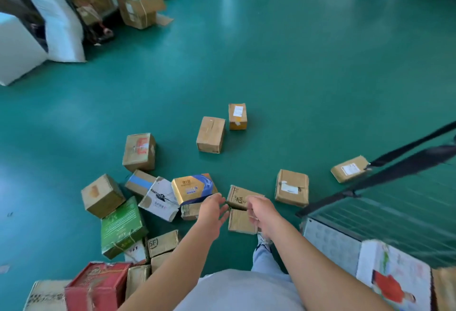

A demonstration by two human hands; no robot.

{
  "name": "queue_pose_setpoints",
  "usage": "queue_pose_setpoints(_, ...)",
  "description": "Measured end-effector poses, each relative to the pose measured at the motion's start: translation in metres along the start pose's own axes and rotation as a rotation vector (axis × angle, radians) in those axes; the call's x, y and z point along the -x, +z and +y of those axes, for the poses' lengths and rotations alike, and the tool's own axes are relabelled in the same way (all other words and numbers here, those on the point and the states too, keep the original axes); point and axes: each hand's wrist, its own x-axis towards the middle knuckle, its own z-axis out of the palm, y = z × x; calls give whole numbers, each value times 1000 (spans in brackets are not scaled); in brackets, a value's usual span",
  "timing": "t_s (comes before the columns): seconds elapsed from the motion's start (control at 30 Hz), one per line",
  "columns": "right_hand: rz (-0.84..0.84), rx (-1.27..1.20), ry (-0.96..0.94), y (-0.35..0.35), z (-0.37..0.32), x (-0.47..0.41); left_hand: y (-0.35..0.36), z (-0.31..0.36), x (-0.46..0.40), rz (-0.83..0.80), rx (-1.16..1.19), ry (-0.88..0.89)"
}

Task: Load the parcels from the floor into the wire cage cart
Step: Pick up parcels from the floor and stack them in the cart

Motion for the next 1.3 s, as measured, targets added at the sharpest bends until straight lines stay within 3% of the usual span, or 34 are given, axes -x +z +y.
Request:
queue_pose_setpoints(0.27, -38, -70, 14, -66, -84, -69, 105, 33, -22, 112, -12, -7)
queue_pose_setpoints(0.47, -114, -5, 35, -58, -119, -100, 133, 53, -29, 147, 48, 1)
queue_pose_setpoints(0.8, -217, 157, 46, 10, -167, -118, 92, 100, -54, 241, 195, 33)
queue_pose_setpoints(1.3, -118, 254, 12, 168, -234, -141, -12, 230, -149, 188, 331, -15)
